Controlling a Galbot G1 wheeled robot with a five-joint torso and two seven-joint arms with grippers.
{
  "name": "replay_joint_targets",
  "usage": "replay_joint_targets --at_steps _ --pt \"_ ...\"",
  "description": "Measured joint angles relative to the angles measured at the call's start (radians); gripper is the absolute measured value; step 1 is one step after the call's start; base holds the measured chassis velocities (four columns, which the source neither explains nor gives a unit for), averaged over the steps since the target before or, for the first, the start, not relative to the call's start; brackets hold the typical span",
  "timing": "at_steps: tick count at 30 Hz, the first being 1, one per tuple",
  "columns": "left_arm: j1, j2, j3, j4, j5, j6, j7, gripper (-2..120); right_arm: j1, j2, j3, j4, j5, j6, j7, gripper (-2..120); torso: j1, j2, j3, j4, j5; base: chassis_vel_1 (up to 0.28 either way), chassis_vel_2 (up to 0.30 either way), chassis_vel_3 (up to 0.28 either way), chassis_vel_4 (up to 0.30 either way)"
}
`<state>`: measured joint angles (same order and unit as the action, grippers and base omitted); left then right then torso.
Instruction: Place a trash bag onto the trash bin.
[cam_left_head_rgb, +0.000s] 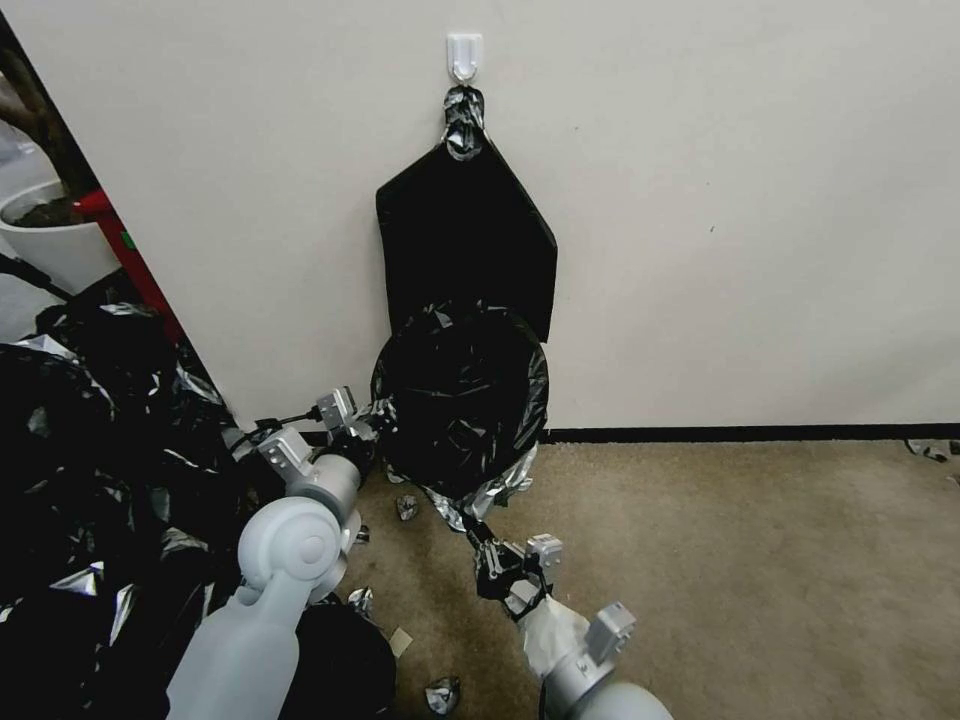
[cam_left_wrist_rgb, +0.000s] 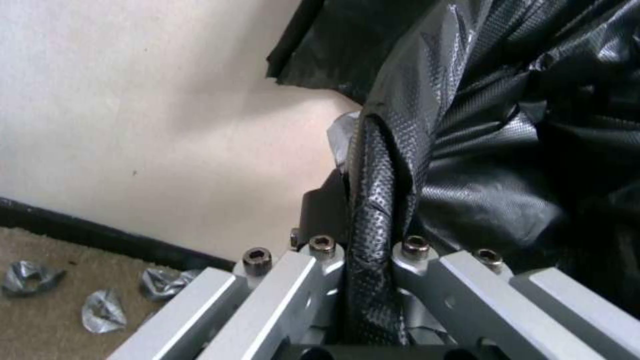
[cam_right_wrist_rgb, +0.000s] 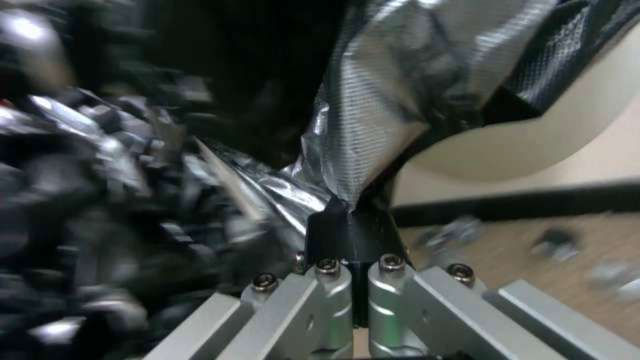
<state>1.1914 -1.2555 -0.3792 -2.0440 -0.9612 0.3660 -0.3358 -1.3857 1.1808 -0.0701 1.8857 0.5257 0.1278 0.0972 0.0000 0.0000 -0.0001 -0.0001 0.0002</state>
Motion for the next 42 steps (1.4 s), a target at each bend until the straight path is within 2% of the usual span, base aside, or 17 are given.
replay_joint_targets --at_steps 5,8,9,13,17,22,23,26,27,28,30,31,34,35,36,40,42 --pt "0.006 0.006 -0.003 -0.012 -0.005 0.002 0.000 3 0.052 0.012 0.052 -0.081 -0.159 0.047 0.023 0 0.000 0.000 0.000 0.0001 -0.0001 0.000 0.000 0.000 0.000" --pt "0.007 0.007 -0.004 -0.021 -0.008 0.003 0.001 3 0.081 0.024 0.082 -0.141 -0.321 0.065 0.068 0 0.000 0.000 0.000 0.0001 -0.0002 0.000 0.000 0.000 0.000" --pt "0.007 0.007 -0.004 -0.021 -0.008 0.003 0.001 3 0.081 0.024 0.082 -0.141 -0.321 0.065 0.068 0 0.000 0.000 0.000 0.0001 -0.0002 0.000 0.000 0.000 0.000" --pt "0.007 0.003 0.001 -0.027 -0.009 0.003 0.002 3 0.086 0.045 0.081 -0.152 -0.385 -0.055 0.173 0 0.000 0.000 0.000 0.0001 -0.0002 0.000 0.000 0.000 0.000" --pt "0.004 0.001 0.003 -0.025 -0.009 0.003 0.004 3 0.081 0.062 0.070 -0.142 -0.336 -0.091 0.189 6 0.000 0.000 0.000 0.0001 -0.0001 0.000 0.000 0.000 0.000" --pt "-0.005 0.003 0.001 0.000 -0.005 0.000 0.006 3 0.051 0.032 0.065 -0.109 -0.270 -0.073 0.142 25 0.000 0.000 0.000 0.0001 -0.0001 0.000 0.000 0.000 0.000" --pt "-0.008 0.003 0.000 0.008 -0.001 -0.004 0.006 3 0.037 0.016 0.070 -0.094 -0.266 -0.102 0.170 28 0.000 0.000 0.000 0.0002 -0.0001 0.000 0.000 0.000 0.000" --pt "-0.012 0.004 0.001 0.030 0.026 -0.023 0.015 3 0.011 -0.016 0.088 -0.023 -0.158 -0.247 0.368 42 0.000 0.000 0.000 -0.0001 -0.0002 0.000 0.000 0.000 0.000" --pt "-0.012 0.004 0.001 0.030 0.026 -0.023 0.015 3 0.011 -0.016 0.088 -0.023 -0.158 -0.247 0.368 42 0.000 0.000 0.000 -0.0001 -0.0002 0.000 0.000 0.000 0.000" --pt "-0.013 0.004 0.003 0.038 0.043 -0.028 0.021 3 0.008 -0.020 0.102 0.014 -0.077 -0.283 0.437 47 0.000 0.000 0.000 -0.0001 -0.0002 0.000 0.000 0.000 0.000" --pt "-0.009 0.002 0.014 0.049 0.076 -0.035 0.026 3 0.006 -0.018 0.151 0.097 0.029 -0.285 0.493 57 0.000 0.000 0.000 0.0002 -0.0001 0.000 0.000 0.000 0.000" --pt "-0.009 0.002 0.014 0.049 0.076 -0.035 0.026 3 0.006 -0.018 0.151 0.097 0.029 -0.285 0.493 57 0.000 0.000 0.000 0.0002 -0.0001 0.000 0.000 0.000 0.000" --pt "0.001 -0.004 0.040 0.059 0.126 -0.037 0.027 3 0.013 -0.002 0.204 0.206 0.054 -0.183 0.436 69 0.000 0.000 0.000 0.0001 -0.0001 0.000 0.000 0.000 0.000" --pt "0.007 -0.005 0.050 0.061 0.144 -0.036 0.027 3 0.014 0.001 0.213 0.236 0.054 -0.138 0.380 67 0.000 0.000 0.000 0.0000 -0.0002 0.000 0.000 0.000 0.000" --pt "0.007 -0.005 0.050 0.061 0.144 -0.036 0.027 3 0.014 0.001 0.213 0.236 0.054 -0.138 0.380 67 0.000 0.000 0.000 0.0000 -0.0002 0.000 0.000 0.000 0.000" --pt "0.038 -0.022 0.092 0.067 0.195 -0.030 0.025 3 0.010 0.010 0.175 0.285 0.015 0.058 0.072 48 0.000 0.000 0.000 0.0001 -0.0002 0.000 0.000 0.000 0.000" --pt "0.045 -0.028 0.101 0.069 0.204 -0.030 0.025 3 0.011 0.017 0.152 0.283 0.007 0.078 0.019 45 0.000 0.000 0.000 0.0001 -0.0002 0.000 0.000 0.000 0.000"
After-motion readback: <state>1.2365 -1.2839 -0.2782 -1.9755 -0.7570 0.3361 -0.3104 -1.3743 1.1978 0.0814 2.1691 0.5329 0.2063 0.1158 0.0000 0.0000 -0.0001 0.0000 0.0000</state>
